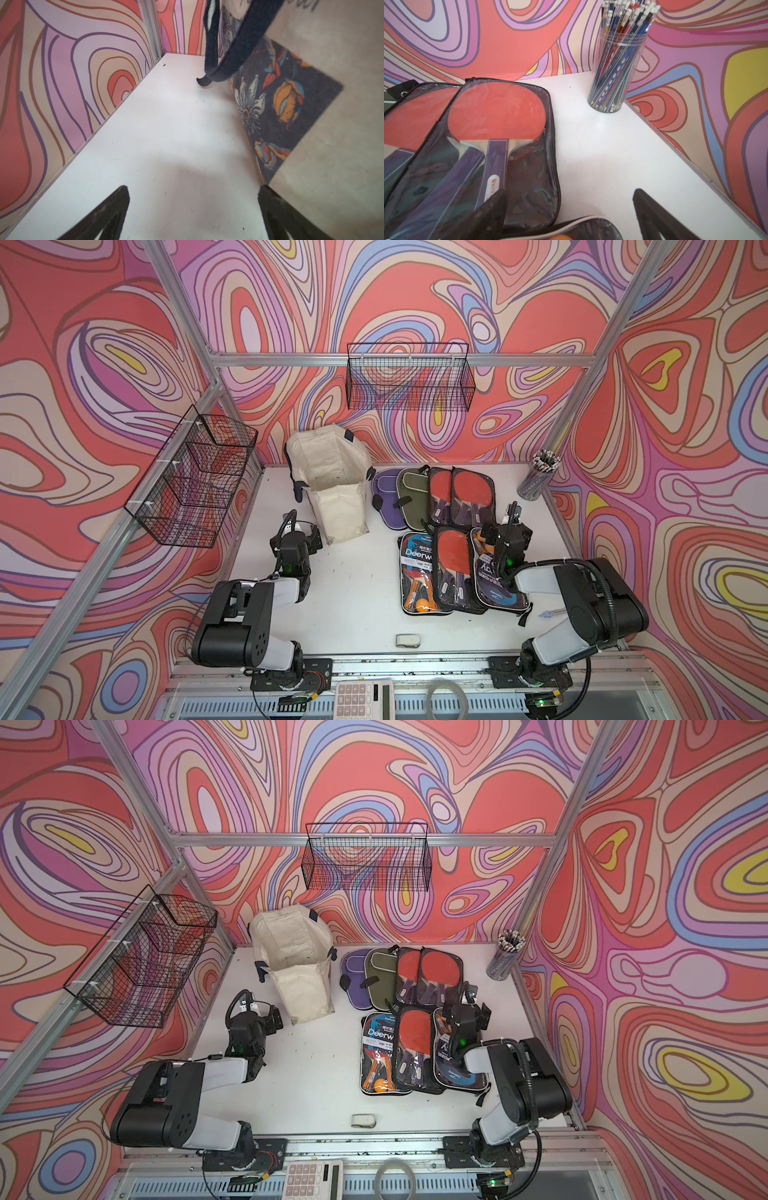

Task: Remove the ping pong set from the canvas bag
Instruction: Reset both arms

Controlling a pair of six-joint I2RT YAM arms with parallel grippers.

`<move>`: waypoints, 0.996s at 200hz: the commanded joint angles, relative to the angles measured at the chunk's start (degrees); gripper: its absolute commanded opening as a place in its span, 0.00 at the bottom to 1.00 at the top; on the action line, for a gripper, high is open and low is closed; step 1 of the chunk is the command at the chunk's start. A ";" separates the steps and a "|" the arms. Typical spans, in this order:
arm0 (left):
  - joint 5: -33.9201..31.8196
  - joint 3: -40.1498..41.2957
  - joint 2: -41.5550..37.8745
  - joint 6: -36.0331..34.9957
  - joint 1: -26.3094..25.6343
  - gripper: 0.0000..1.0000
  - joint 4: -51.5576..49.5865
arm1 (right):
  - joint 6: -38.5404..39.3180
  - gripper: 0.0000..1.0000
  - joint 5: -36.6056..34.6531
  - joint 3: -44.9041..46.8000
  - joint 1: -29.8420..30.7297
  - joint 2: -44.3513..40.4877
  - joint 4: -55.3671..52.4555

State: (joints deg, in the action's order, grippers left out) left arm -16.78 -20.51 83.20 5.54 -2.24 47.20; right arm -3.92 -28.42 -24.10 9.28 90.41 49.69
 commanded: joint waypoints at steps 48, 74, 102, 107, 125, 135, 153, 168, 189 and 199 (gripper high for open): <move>4.24 0.96 1.77 -2.27 0.22 1.00 4.39 | 6.21 0.98 7.89 4.83 -0.31 4.51 19.38; 5.18 0.21 4.39 -2.84 0.04 1.00 4.92 | 6.20 0.98 8.06 4.76 -0.30 4.55 19.20; 4.67 -0.41 4.51 -2.62 0.02 1.00 4.03 | 5.66 0.98 10.21 3.25 -1.27 4.91 16.38; 4.41 -1.02 4.26 -2.49 0.01 1.00 2.37 | 5.43 0.98 12.03 2.47 -1.93 5.03 14.69; 4.53 0.06 5.54 -3.21 -0.04 1.00 6.85 | 5.41 0.98 24.53 0.15 -5.45 6.27 11.08; 4.91 -0.77 4.63 -2.86 -0.04 1.00 3.57 | 5.07 0.98 25.28 0.08 -5.98 6.10 10.36; 4.99 -0.09 5.47 -3.33 -0.04 1.00 6.60 | 4.04 0.98 25.76 1.83 -6.88 7.35 14.68; 11.96 -1.47 5.04 -5.48 0.39 1.00 2.63 | 4.31 0.98 26.09 2.10 -6.91 7.13 14.76; 17.35 -1.68 5.03 -4.91 2.23 1.00 2.41 | 4.28 0.98 25.26 2.59 -6.91 7.32 16.33; 19.02 -1.25 4.91 -5.06 2.55 1.00 3.00 | 3.98 0.98 25.28 2.37 -6.96 7.36 15.65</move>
State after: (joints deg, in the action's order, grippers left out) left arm -5.26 -21.08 88.23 2.09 -0.95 49.54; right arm 0.25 -4.45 -22.26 2.59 97.01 63.53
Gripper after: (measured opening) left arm 0.999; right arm 0.980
